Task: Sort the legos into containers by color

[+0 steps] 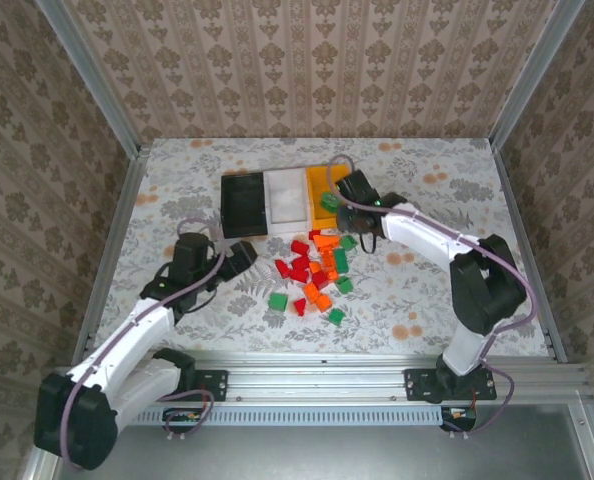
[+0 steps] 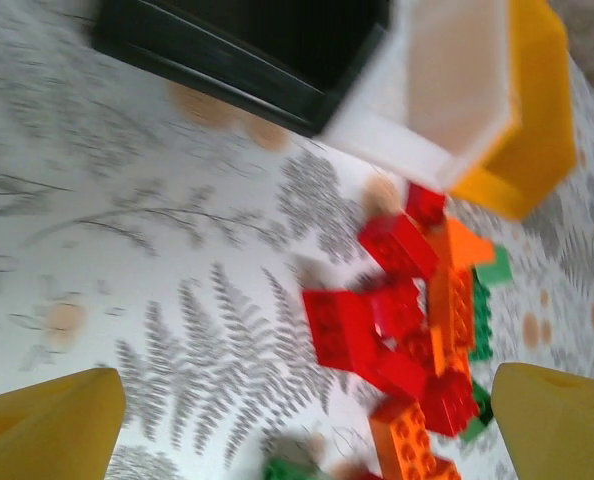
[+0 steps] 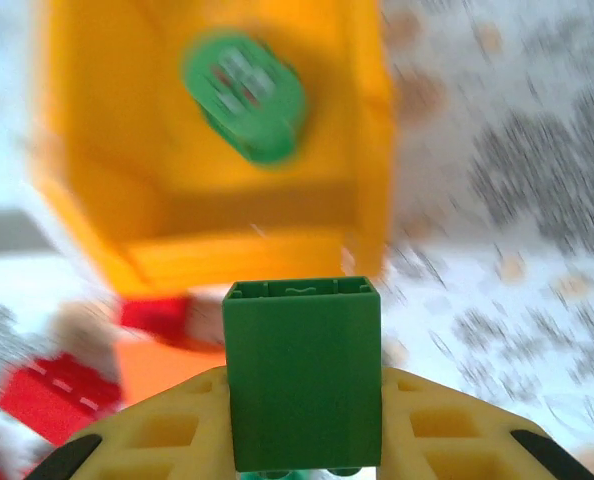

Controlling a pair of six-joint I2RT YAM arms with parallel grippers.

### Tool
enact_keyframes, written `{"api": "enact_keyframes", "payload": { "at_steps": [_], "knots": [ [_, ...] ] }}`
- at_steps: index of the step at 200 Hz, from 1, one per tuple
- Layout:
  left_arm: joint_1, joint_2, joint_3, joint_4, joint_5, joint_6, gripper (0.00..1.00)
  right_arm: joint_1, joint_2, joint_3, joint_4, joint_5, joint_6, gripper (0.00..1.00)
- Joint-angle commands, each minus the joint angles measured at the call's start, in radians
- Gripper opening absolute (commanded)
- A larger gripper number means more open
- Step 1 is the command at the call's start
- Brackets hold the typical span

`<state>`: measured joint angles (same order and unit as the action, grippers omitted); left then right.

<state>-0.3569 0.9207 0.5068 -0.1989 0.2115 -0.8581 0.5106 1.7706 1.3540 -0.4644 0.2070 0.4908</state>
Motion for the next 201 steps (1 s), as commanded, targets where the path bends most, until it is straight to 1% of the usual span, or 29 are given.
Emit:
{"api": "enact_keyframes", "payload": {
  "at_steps": [1,26,65,80,99,109,116,124,133,151,167,181,193,201],
  "knots": [
    [0.068,-0.010,-0.030,-0.059,0.104,-0.047,0.96,-0.001,0.146,0.167,-0.065,0.038,-0.048,0.25],
    [0.093,-0.022,-0.037,-0.097,0.138,-0.041,0.96,-0.017,0.288,0.337,-0.114,0.029,-0.061,0.25],
    [0.098,-0.071,-0.073,-0.104,0.138,-0.058,0.96,-0.036,0.408,0.492,-0.148,0.017,-0.058,0.31],
    [0.099,-0.076,-0.072,-0.104,0.137,-0.061,0.96,-0.040,0.430,0.524,-0.163,0.013,-0.064,0.40],
    [0.099,-0.074,-0.062,-0.097,0.151,-0.058,0.96,-0.041,0.421,0.520,-0.158,0.008,-0.078,0.51],
    [0.099,-0.071,-0.054,-0.076,0.183,-0.059,0.96,-0.040,0.404,0.519,-0.159,0.004,-0.087,0.55],
    [0.096,-0.073,-0.044,-0.051,0.212,-0.059,0.96,-0.040,0.384,0.511,-0.152,0.003,-0.097,0.61],
    [0.086,-0.075,-0.029,-0.032,0.225,-0.057,0.96,-0.039,0.357,0.499,-0.143,0.001,-0.102,0.63],
    [0.073,-0.076,-0.008,-0.033,0.215,-0.046,0.96,-0.034,0.320,0.479,-0.135,0.000,-0.103,0.63],
    [0.055,-0.076,0.029,-0.064,0.177,-0.014,0.96,-0.014,0.231,0.398,-0.121,0.005,-0.091,0.58],
    [0.052,-0.068,0.024,-0.067,0.167,-0.015,0.96,0.028,0.152,0.286,-0.116,0.005,-0.089,0.50],
    [0.046,-0.068,0.003,-0.051,0.170,-0.029,0.96,0.078,0.089,0.183,-0.116,0.016,-0.091,0.41],
    [0.036,-0.072,-0.017,-0.036,0.167,-0.040,0.96,0.118,0.040,0.086,-0.111,0.002,-0.094,0.40],
    [0.025,-0.078,-0.030,-0.029,0.158,-0.044,0.96,0.144,0.011,0.031,-0.110,-0.007,-0.090,0.42]
  ]
}}
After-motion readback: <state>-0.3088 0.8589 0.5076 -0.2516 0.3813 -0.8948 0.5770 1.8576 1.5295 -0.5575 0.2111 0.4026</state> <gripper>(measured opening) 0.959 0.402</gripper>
